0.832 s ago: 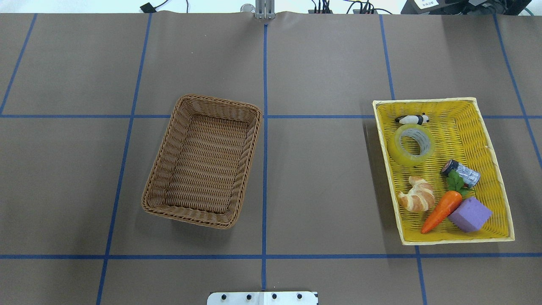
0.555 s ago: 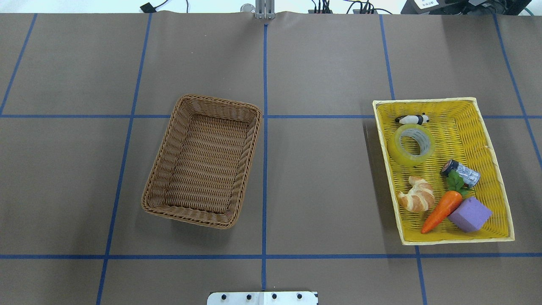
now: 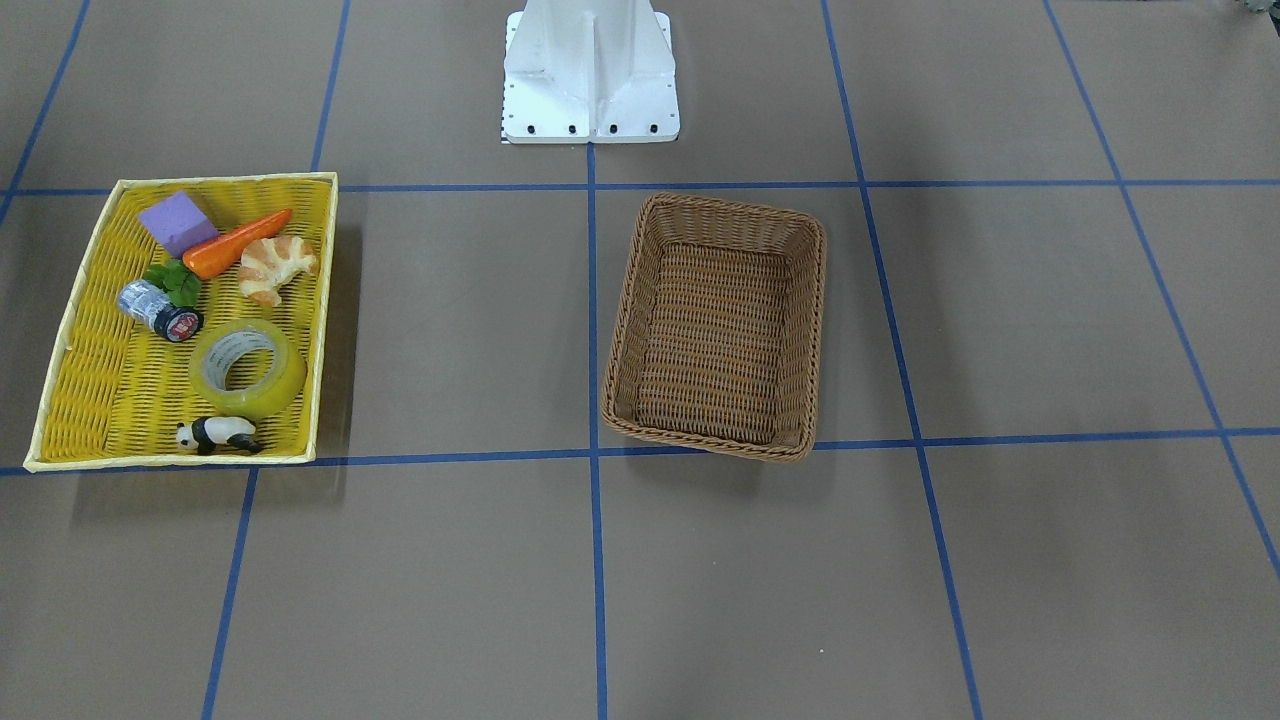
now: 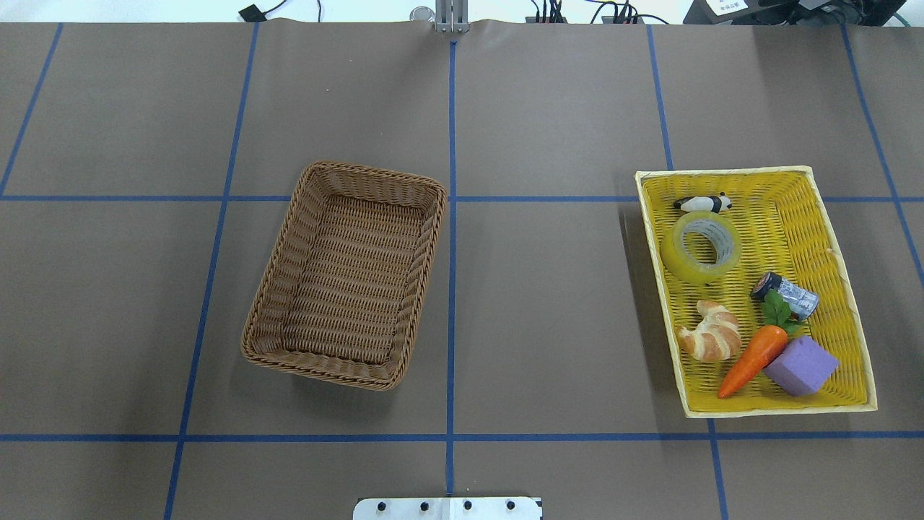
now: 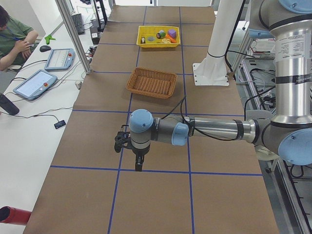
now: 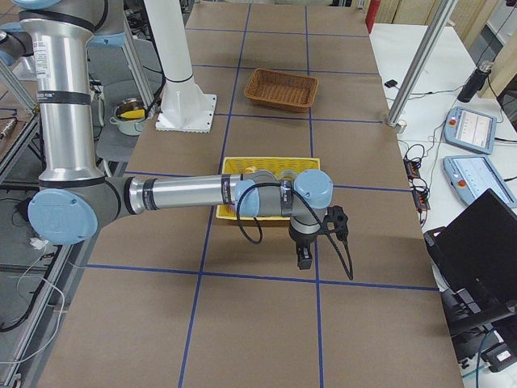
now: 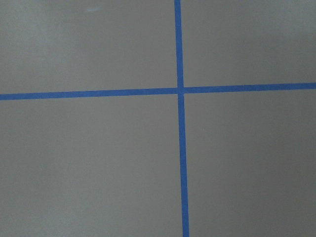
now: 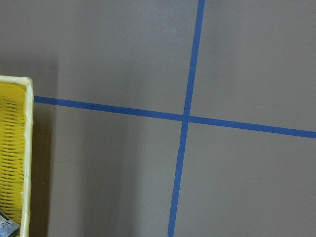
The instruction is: Move tape to another basket
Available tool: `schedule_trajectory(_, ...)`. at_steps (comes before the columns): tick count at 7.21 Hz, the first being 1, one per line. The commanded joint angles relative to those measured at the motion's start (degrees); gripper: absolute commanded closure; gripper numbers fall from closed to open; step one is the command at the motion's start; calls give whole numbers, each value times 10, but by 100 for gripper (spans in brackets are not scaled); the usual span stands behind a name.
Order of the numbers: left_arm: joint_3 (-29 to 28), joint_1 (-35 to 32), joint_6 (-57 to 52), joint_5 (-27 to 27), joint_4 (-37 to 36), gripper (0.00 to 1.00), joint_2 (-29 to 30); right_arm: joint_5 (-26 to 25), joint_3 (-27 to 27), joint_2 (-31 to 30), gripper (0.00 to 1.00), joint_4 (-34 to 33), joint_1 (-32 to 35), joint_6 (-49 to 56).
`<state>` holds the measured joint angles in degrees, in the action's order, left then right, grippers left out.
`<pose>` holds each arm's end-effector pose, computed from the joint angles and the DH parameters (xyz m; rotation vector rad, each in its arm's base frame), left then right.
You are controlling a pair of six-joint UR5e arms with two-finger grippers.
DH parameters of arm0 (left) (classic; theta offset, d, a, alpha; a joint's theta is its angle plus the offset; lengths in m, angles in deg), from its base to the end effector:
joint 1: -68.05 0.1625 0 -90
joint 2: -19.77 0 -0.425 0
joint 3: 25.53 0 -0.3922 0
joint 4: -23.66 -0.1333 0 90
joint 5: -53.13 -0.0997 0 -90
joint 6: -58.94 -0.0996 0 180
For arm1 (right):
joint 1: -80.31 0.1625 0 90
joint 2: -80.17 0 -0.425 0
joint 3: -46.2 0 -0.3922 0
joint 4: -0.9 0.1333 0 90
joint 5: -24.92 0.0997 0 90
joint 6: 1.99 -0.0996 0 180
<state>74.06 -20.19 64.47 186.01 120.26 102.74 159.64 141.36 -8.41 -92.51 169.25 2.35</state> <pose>-0.0517 -0.4516 0.6230 0.1045 0.7548 -0.0028 0.0539 -0.5047 0.6076 0.0748 -0.7789 -0.1110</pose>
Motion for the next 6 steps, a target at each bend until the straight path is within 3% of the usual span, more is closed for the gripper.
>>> schedule_trajectory(1, 2, 1, -2, -1, 1, 2, 1, 4, 6, 0, 0, 1, 0, 1)
schedule_trajectory(6, -26, 4, -2, 5, 8, 2, 39, 17, 56, 46, 0, 8, -53, 1)
